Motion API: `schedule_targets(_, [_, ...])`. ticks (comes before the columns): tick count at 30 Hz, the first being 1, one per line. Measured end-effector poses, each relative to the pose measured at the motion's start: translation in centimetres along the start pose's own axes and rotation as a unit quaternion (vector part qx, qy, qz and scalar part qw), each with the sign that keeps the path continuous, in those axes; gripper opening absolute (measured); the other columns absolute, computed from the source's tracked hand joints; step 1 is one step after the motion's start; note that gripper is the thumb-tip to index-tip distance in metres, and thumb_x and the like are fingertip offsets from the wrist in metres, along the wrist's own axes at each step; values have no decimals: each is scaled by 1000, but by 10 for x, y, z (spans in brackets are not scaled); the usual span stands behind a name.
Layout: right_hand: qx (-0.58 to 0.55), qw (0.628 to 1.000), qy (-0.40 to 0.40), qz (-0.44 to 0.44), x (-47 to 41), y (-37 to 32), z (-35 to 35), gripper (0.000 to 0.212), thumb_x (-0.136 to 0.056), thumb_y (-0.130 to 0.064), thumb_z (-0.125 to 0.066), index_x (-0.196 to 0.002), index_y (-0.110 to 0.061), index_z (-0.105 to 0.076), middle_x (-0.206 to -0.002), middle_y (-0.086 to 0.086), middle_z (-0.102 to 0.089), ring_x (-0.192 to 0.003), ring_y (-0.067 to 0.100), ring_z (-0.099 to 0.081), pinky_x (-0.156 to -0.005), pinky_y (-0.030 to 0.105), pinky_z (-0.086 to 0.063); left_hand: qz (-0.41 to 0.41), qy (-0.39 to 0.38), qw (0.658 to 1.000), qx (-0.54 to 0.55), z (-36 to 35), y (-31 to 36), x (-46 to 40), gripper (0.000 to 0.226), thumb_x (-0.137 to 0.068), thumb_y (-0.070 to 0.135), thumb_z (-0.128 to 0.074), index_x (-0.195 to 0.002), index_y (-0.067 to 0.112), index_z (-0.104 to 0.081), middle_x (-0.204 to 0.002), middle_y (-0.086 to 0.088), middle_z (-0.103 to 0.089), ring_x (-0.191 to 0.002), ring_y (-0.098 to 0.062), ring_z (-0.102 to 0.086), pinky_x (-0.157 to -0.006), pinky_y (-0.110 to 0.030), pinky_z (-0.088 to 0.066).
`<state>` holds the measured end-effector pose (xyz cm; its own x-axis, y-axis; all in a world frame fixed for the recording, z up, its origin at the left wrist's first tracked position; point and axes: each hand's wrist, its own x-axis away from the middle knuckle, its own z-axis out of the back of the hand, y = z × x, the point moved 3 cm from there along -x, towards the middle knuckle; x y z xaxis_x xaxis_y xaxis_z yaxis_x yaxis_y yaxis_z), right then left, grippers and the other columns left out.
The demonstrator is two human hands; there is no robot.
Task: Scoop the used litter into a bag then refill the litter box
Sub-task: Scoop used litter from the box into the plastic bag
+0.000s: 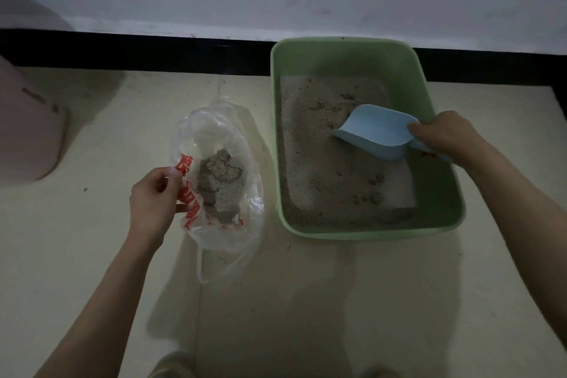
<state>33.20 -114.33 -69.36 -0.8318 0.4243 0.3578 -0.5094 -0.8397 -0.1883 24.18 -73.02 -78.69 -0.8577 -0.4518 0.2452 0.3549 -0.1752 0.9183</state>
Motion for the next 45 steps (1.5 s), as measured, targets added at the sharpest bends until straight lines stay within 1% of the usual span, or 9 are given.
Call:
schedule_targets(5, [50,998,-12,-20,-2,10,12,36,-87,-22,-55,-66,6,-60,-36,6,-52,-59,29,-56,-65,32,-43,10,5,1000,12,-1,-2,1,23,-94,11,-51,-74,21,-57,-68,-8,-54,-57,-15,-52,-44,-17,-51])
schedule_targets(12, [-60,997,-52,-21,-2,14,-35,34,-96,-30,-46,-95,0,-63,-49,1,-49,-47,13,-47,-51,27,-37,11,-2,1000,2,-5,-1,0,11,-94,11,-51,-85,9,-58,-68,-8,-54,-58,-17,-51,-43,-16,-49])
schedule_targets(18, [-79,995,-58,11,-15,5,-61,41,-98,-32,-38,-73,-6,-57,-59,5,-52,-51,14,-48,-57,25,-34,10,0,1000,-3,-5,-4,0,9,-94,12,-51,-92,5,-58,-69,-9,-54,-59,-18,-51,-44,-17,-51])
schedule_targets(21, [-98,993,-69,18,-21,-5,-72,45,-99,-27,-38,-63,-4,-50,-68,13,-51,-68,25,-49,-66,27,-33,13,-3,1000,-11,-6,-5,0,9,-94,12,-52,-90,7,-57,-68,-8,-54,-54,-10,-53,-43,-16,-49])
schedule_targets(25, [-124,988,-90,-9,-24,-13,-81,26,-99,-22,-37,-87,-2,-49,-92,15,-47,-84,23,-44,-71,28,-32,8,-6,1000,-13,-8,-4,0,12,-94,12,-51,-85,10,-59,-68,-8,-55,-58,-16,-52,-43,-16,-50])
schedule_targets(34, [-242,968,-71,5,0,8,-95,38,-99,-25,-39,-63,-15,-45,-63,4,-42,-61,16,-36,-57,29,-28,6,3,1000,-23,-1,-6,2,10,-94,12,-52,-86,10,-59,-69,-7,-57,-50,-4,-56,-43,-15,-49])
schedule_targets(38, [-256,964,-72,30,8,9,-91,41,-100,-23,-39,-59,-16,-36,-59,2,-33,-57,15,-29,-52,30,-21,3,0,1000,-21,0,-5,3,9,-94,11,-52,-89,7,-58,-69,-9,-56,-56,-15,-55,-43,-16,-50])
schedule_targets(42, [-267,961,-56,50,17,14,-80,37,-100,-22,-40,-65,-10,-37,-61,4,-29,-55,13,-24,-44,20,-22,3,-6,1000,-25,0,-7,2,9,-94,12,-52,-91,7,-58,-69,-9,-56,-46,-3,-55,-44,-17,-51])
schedule_targets(45, [-285,955,-50,62,25,15,-70,30,-100,-23,-41,-74,-6,-44,-62,5,-32,-57,15,-27,-44,19,-23,6,-9,1000,-21,-1,-8,5,8,-94,12,-52,-91,7,-58,-70,-10,-55,-53,-13,-55,-43,-17,-50])
